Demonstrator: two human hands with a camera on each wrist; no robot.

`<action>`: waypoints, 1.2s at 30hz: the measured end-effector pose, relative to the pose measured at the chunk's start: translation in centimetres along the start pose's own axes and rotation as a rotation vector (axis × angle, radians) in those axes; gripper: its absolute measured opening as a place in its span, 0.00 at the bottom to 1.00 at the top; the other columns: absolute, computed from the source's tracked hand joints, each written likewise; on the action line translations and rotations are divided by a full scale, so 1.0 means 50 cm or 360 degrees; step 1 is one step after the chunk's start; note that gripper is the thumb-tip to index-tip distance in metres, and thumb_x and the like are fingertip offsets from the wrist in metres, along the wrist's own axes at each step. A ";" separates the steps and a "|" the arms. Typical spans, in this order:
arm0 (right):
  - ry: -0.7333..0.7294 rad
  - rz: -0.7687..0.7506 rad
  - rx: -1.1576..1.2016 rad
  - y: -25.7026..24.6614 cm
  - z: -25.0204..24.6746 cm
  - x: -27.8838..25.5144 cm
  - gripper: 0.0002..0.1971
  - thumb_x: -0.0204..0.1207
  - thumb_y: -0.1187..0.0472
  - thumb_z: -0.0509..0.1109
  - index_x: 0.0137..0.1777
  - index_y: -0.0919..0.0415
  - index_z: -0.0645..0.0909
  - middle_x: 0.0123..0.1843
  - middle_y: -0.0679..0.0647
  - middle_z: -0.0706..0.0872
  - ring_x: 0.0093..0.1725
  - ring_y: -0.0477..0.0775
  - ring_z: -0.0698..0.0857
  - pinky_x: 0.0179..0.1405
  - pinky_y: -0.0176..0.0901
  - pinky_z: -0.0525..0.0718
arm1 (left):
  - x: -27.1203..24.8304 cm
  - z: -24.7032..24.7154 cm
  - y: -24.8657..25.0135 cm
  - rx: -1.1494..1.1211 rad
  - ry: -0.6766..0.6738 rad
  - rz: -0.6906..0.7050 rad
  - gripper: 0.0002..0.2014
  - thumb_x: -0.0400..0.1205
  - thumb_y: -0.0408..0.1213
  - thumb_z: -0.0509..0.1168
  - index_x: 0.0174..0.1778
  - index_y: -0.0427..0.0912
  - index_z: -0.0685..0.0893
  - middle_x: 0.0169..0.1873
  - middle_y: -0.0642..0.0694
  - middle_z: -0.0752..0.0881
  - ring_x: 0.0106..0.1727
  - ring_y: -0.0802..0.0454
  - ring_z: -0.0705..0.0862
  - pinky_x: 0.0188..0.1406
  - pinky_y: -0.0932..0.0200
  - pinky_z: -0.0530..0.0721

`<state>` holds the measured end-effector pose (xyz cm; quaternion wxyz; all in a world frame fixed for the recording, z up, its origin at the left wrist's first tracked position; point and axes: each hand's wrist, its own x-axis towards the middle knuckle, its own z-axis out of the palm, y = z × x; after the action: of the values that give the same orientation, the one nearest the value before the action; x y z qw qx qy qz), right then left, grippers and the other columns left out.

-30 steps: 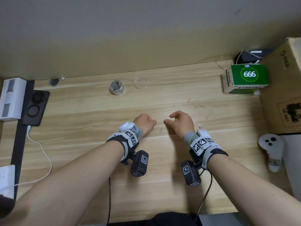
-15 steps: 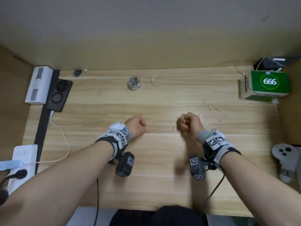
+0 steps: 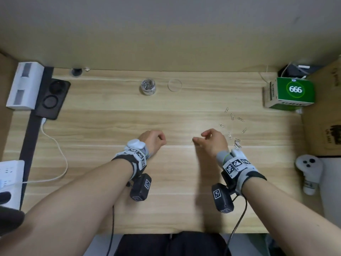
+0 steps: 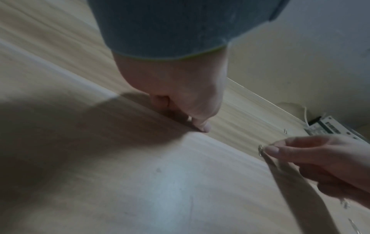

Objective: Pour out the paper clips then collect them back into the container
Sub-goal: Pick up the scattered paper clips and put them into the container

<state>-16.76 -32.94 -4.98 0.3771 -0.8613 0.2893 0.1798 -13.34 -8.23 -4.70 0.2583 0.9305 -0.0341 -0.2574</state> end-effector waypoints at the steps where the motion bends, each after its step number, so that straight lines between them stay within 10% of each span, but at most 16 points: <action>1: 0.0008 -0.0016 -0.0065 0.000 0.004 -0.004 0.18 0.63 0.44 0.82 0.46 0.51 0.82 0.40 0.46 0.87 0.43 0.53 0.85 0.45 0.45 0.81 | -0.001 0.002 0.000 0.0029 0.0007 -0.0005 0.04 0.77 0.47 0.71 0.38 0.53 0.85 0.36 0.59 0.85 0.42 0.52 0.84 0.37 0.59 0.75; 9: -0.0036 -0.0146 -0.0409 -0.035 0.044 -0.021 0.07 0.74 0.48 0.72 0.44 0.50 0.85 0.46 0.51 0.90 0.50 0.61 0.86 0.43 0.44 0.79 | 0.005 -0.009 -0.022 -0.0203 -0.0178 -0.0031 0.07 0.84 0.42 0.56 0.45 0.45 0.77 0.37 0.50 0.83 0.40 0.46 0.81 0.38 0.53 0.76; 17: -0.0341 0.0152 0.0072 -0.146 0.035 0.003 0.13 0.76 0.55 0.60 0.31 0.60 0.73 0.30 0.52 0.77 0.37 0.61 0.75 0.30 0.44 0.67 | 0.070 -0.134 -0.024 -0.0776 0.0261 -0.0326 0.06 0.77 0.40 0.66 0.34 0.48 0.81 0.29 0.50 0.84 0.32 0.48 0.80 0.36 0.55 0.78; 25: -0.0445 -0.0026 0.0572 -0.359 0.044 0.083 0.09 0.78 0.63 0.72 0.37 0.62 0.85 0.13 0.40 0.72 0.13 0.39 0.67 0.12 0.27 0.62 | 0.225 -0.266 -0.001 -0.1050 0.0614 -0.0225 0.06 0.73 0.40 0.76 0.32 0.53 0.88 0.37 0.51 0.90 0.43 0.51 0.88 0.47 0.56 0.85; 29: -0.0336 -0.0133 0.0739 -0.423 0.071 0.135 0.05 0.77 0.62 0.76 0.45 0.65 0.88 0.26 0.41 0.82 0.17 0.34 0.74 0.17 0.24 0.68 | 0.268 -0.269 -0.016 -0.0938 0.0517 -0.0280 0.02 0.72 0.41 0.78 0.36 0.50 0.92 0.43 0.54 0.91 0.47 0.54 0.88 0.52 0.58 0.86; 36: -0.0274 -0.0150 0.0855 -0.472 0.129 0.189 0.03 0.74 0.66 0.79 0.44 0.66 0.90 0.30 0.47 0.86 0.22 0.35 0.79 0.26 0.26 0.74 | 0.269 -0.284 -0.031 -0.0979 0.0590 -0.0337 0.10 0.81 0.44 0.70 0.48 0.42 0.92 0.39 0.51 0.89 0.32 0.63 0.80 0.23 0.80 0.71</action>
<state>4.89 -18.57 -1.30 0.6230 -0.7245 0.2530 0.1515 5.23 -2.96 -1.26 0.4997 0.8385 0.1885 -0.1081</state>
